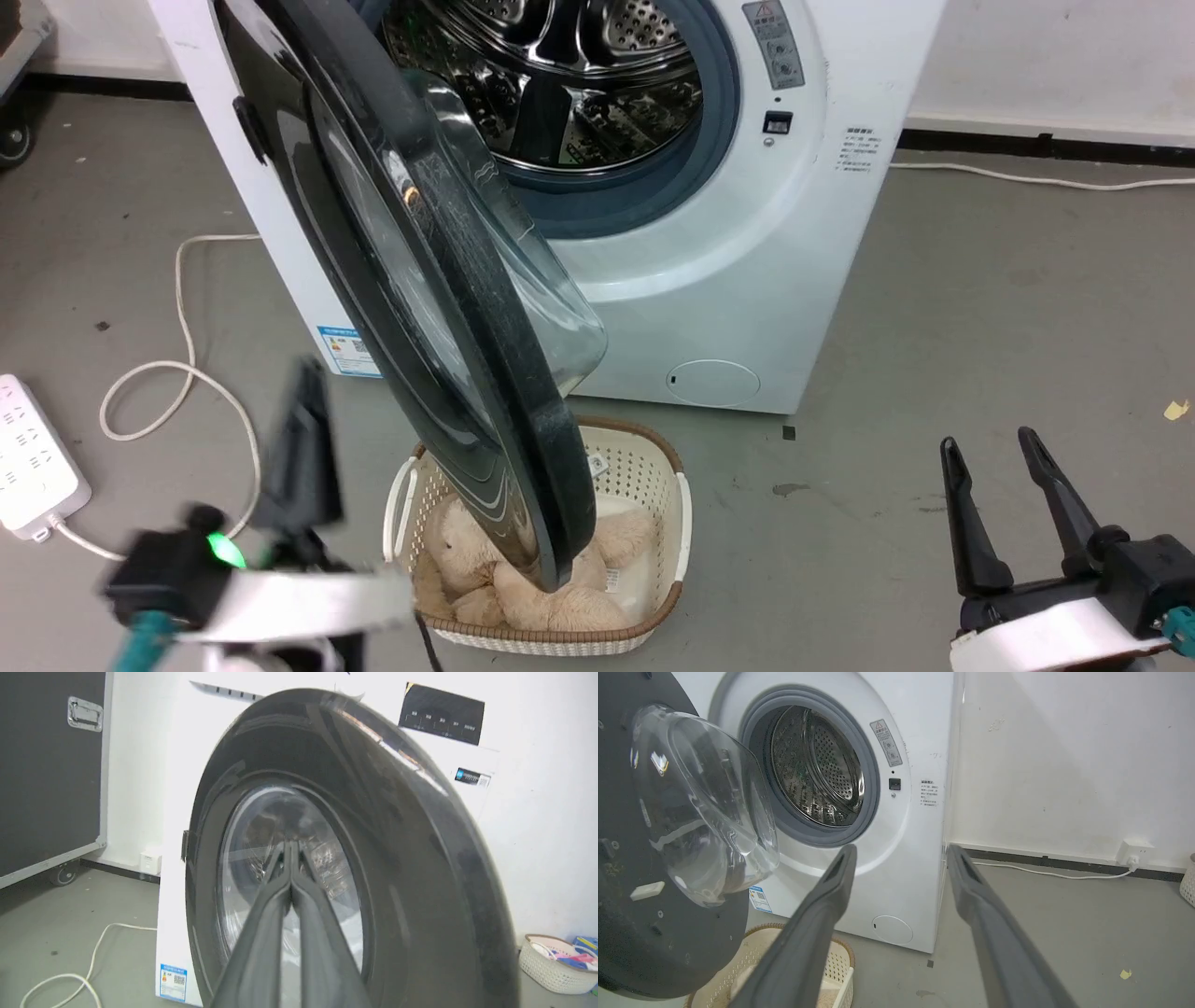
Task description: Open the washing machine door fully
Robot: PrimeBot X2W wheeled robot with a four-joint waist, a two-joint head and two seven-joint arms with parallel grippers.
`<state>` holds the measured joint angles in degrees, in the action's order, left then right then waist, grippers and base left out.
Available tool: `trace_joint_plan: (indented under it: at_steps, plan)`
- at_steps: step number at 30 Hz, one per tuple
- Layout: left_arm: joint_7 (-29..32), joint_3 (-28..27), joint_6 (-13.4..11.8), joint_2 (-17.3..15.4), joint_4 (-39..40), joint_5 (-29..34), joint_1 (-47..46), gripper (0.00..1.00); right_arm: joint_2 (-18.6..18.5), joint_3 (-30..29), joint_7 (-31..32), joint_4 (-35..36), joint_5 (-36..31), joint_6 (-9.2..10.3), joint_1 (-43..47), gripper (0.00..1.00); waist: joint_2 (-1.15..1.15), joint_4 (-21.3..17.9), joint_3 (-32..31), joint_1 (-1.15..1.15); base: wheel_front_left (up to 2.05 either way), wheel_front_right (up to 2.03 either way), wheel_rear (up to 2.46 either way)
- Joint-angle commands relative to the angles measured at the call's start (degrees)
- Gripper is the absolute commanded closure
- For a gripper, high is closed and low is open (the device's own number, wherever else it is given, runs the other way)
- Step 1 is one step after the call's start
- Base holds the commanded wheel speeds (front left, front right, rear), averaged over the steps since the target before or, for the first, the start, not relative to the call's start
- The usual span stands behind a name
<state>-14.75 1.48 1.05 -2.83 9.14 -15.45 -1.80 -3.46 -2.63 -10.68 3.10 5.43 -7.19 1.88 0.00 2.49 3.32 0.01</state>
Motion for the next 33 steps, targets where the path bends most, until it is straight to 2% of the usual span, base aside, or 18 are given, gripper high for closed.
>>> trace_joint_plan:
  at_steps: [1,8,13,16,18,19,22,23,24,26,27,33]
  plan:
    - [-0.2,-0.4,-0.6,0.0,2.6,0.1,-1.7,1.00,0.3,-0.1,0.0,0.3,-0.2,-0.30,0.2,0.00,0.00,0.0,0.1,-0.01,0.00,0.00,0.00]
    - [-0.2,-0.2,-3.3,0.0,18.2,0.2,-10.1,1.00,0.4,-1.0,0.6,0.5,-0.9,-0.30,-0.3,0.00,0.00,0.0,0.7,-0.01,0.00,0.00,0.00]
    - [2.3,5.8,-3.1,-0.1,23.0,3.9,-14.5,1.00,0.5,-1.6,0.9,1.1,-0.9,-0.30,-0.9,0.00,0.00,-0.3,1.3,-0.01,0.00,0.00,0.00]
    - [5.0,11.0,-3.5,-0.1,23.5,4.1,-15.3,1.00,0.5,-1.5,0.8,1.3,-0.9,-0.30,-1.1,0.00,0.00,-0.5,1.7,-0.01,0.00,0.00,0.00]
    - [5.7,12.9,-3.8,-0.1,23.2,3.9,-15.2,1.00,0.5,-1.5,0.8,1.3,-0.9,-0.30,-1.1,0.00,0.00,-0.6,1.9,-0.01,0.00,0.00,0.00]
    - [6.8,16.5,-4.5,-0.1,21.7,3.8,-14.6,1.00,0.5,-1.5,0.7,1.3,-0.8,-0.30,-1.3,0.00,0.00,-0.7,2.4,-0.01,0.00,0.00,0.00]
    - [7.4,20.7,-6.1,-0.1,17.5,3.3,-12.9,1.00,0.5,-1.6,0.5,1.2,-0.7,-0.30,-1.6,0.00,0.00,-0.9,2.8,-0.01,0.00,0.00,0.00]
    - [7.4,20.7,-6.1,-0.1,17.5,3.3,-12.9,1.00,0.5,-1.6,0.5,1.2,-0.7,-0.30,-1.6,0.00,0.00,-0.9,2.8,-0.01,0.00,0.00,0.00]
    - [7.5,23.9,-6.5,-0.1,14.0,2.6,-11.6,1.00,0.5,-1.7,0.5,1.1,-0.7,-0.30,-1.8,0.00,0.00,-1.0,3.0,-0.01,0.00,0.00,0.00]
    - [7.7,25.4,-6.5,-0.1,12.0,2.3,-10.9,1.00,0.5,-1.8,0.5,1.1,-0.8,-0.30,-1.9,0.00,0.00,-1.0,3.1,-0.01,0.00,0.00,0.00]
    - [8.1,28.0,-6.8,-0.1,8.1,1.5,-9.4,1.00,0.5,-2.1,0.4,1.0,-0.9,-0.30,-2.1,0.00,0.00,-1.1,3.3,-0.01,0.00,0.00,0.00]
    - [7.9,30.0,-8.0,-0.1,-1.4,-0.7,-6.7,1.00,0.5,-2.3,0.4,0.9,-0.9,-0.30,-2.4,0.00,0.00,-1.1,3.5,-0.01,0.00,0.00,0.00]
